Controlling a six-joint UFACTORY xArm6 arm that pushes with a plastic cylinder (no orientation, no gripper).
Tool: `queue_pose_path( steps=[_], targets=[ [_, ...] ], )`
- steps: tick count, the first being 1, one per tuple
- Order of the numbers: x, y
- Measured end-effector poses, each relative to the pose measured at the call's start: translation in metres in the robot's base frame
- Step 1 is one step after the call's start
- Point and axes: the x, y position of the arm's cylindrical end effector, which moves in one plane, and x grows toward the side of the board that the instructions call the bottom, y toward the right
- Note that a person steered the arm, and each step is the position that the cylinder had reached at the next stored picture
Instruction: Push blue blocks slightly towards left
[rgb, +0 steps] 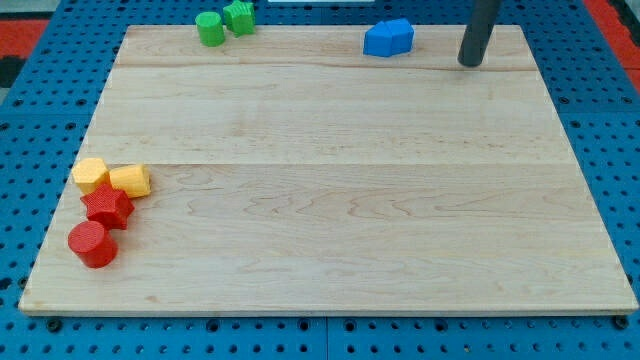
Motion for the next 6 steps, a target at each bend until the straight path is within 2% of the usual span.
queue_pose_path(
  steps=[1,2,3,4,5,6],
  targets=[
    [-0.023,0.001],
    [-0.038,-0.037],
    [-0.026,-0.116],
    [-0.04,-0.085],
    [-0.053,-0.11],
    [-0.054,-0.179]
  ],
)
